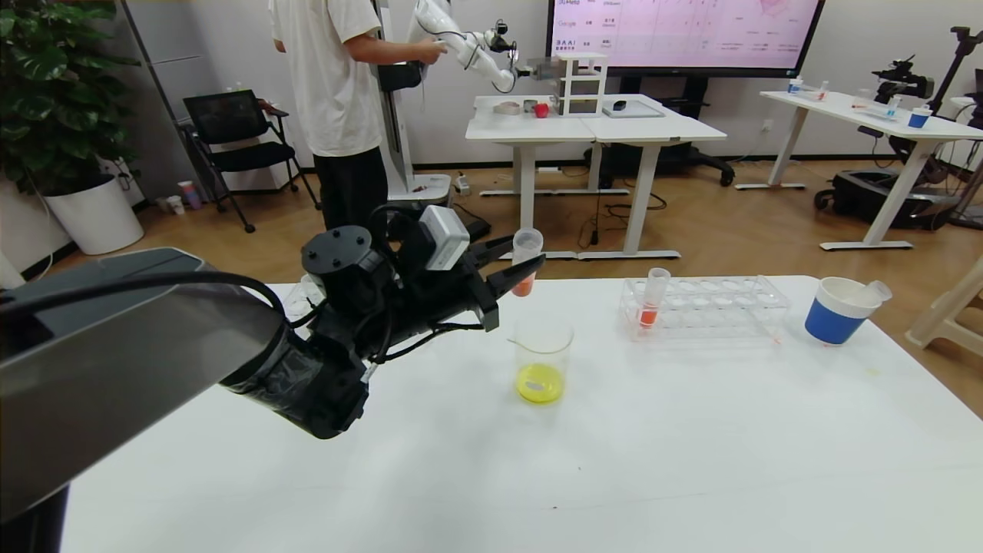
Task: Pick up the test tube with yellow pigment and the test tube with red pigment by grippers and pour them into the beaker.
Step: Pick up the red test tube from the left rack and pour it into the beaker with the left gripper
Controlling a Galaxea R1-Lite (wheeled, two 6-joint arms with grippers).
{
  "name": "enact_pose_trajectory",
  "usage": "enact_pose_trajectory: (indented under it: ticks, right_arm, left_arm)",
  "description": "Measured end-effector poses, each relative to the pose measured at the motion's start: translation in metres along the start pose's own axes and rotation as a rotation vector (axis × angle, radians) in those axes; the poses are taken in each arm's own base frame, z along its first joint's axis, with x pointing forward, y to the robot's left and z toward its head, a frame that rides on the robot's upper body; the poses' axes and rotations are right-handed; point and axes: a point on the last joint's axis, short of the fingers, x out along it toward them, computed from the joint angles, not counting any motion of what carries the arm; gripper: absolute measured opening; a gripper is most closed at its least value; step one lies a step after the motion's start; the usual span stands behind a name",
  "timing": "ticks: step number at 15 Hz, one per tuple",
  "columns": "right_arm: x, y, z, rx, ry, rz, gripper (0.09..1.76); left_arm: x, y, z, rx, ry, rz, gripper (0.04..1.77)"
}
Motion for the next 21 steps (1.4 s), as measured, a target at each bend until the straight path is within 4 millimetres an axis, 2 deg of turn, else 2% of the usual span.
enact_pose_trajectory:
  ticks: [6,10,13,21]
  right_arm:
    - [0.000,0.000,0.000,0.000,0.000,0.000,1.74]
    - [0.000,0.000,0.000,0.000,0.000,0.000,1.74]
    - [0.000,0.000,0.000,0.000,0.000,0.000,1.74]
    - [0.000,0.000,0.000,0.000,0.000,0.000,1.74]
  left_arm:
    - [0.015,0.011,-0.012,0.295,-0.062,-0.066,0.50]
    - [0.013,0.015,-0.021,0.458,-0.057,-0.060,0.50]
    - [0.007,0.020,-0.030,0.645,-0.053,-0.068,0.50]
    - [0.012,0.012,-0.040,0.839,-0.075,-0.064,0.50]
